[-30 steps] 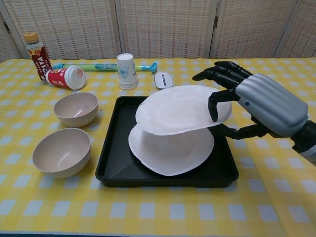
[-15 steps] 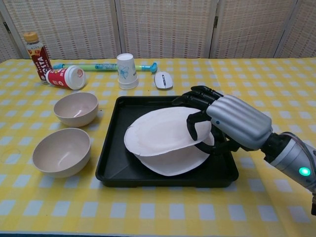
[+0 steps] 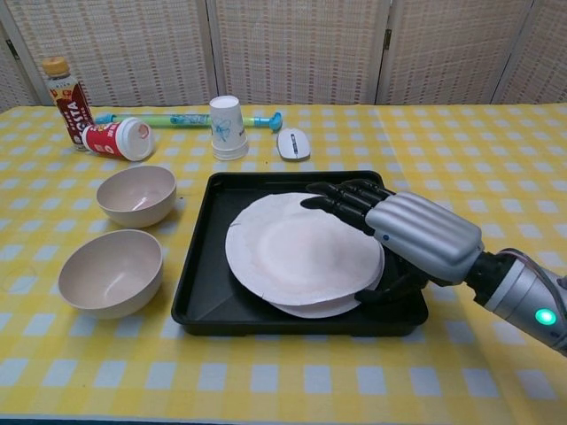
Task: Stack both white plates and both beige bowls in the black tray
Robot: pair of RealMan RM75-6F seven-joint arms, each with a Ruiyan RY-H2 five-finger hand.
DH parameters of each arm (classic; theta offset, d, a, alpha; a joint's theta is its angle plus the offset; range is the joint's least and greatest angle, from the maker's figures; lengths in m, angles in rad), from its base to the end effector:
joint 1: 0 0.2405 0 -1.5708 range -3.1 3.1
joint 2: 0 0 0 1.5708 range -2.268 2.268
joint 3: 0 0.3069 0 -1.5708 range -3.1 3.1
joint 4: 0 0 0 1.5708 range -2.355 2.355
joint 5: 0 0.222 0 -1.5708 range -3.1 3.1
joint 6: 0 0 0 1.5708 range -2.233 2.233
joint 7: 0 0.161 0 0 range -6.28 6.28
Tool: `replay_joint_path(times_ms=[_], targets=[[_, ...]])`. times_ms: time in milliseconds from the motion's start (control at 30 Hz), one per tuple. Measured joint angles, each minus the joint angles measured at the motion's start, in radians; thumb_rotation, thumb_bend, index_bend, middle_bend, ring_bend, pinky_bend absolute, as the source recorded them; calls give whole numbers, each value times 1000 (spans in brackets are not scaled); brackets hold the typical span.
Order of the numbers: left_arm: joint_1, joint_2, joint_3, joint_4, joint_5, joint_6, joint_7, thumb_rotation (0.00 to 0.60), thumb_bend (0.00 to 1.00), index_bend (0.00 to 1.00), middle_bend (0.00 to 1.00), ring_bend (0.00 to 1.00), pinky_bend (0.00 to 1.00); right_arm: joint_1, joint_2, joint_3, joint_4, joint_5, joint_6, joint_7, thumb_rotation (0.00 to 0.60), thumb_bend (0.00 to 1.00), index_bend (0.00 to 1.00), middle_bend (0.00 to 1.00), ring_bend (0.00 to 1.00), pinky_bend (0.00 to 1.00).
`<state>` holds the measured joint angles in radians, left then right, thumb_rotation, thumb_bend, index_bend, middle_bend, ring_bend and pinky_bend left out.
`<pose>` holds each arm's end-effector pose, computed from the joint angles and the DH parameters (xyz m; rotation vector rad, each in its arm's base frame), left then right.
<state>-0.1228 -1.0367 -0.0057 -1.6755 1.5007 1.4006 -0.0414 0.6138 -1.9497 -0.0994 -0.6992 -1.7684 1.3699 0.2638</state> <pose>-0.3552 0.2047 0.1755 -1.4657 -0.9919 -0.8672 -0.2267 -0.3253 -0.1250 2.0945 -0.6599 1.3055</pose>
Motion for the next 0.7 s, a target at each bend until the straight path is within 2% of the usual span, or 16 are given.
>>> replay_joint_path(times_ms=[267,400,467,567,700], targets=[[-1,-3,1,2,7,2,-3,600,357,0,16,0,0,29,216,-1,-422,30,-103,-39,600,116,0,0,0,0],[-1,-5,3,3,13,3,-3,600,353,0,16,0,0,21,346,-5,-593,36,-107,-61,600,116,0,0,0,0],[-2,-7,6,2,15,-1,2,600,353,0,16,0,0,3,399,-10,-637,32,-78,-68,600,116,0,0,0,0],[-6,-9,13,1,23,-12,8,600,353,10,27,0,0,-38,428,-18,-650,18,-1,-76,600,118,0,0,0,0],[-11,-19,26,3,46,-23,28,600,353,97,75,4,46,-118,450,-31,-627,-10,146,-94,600,123,7,0,0,0]])
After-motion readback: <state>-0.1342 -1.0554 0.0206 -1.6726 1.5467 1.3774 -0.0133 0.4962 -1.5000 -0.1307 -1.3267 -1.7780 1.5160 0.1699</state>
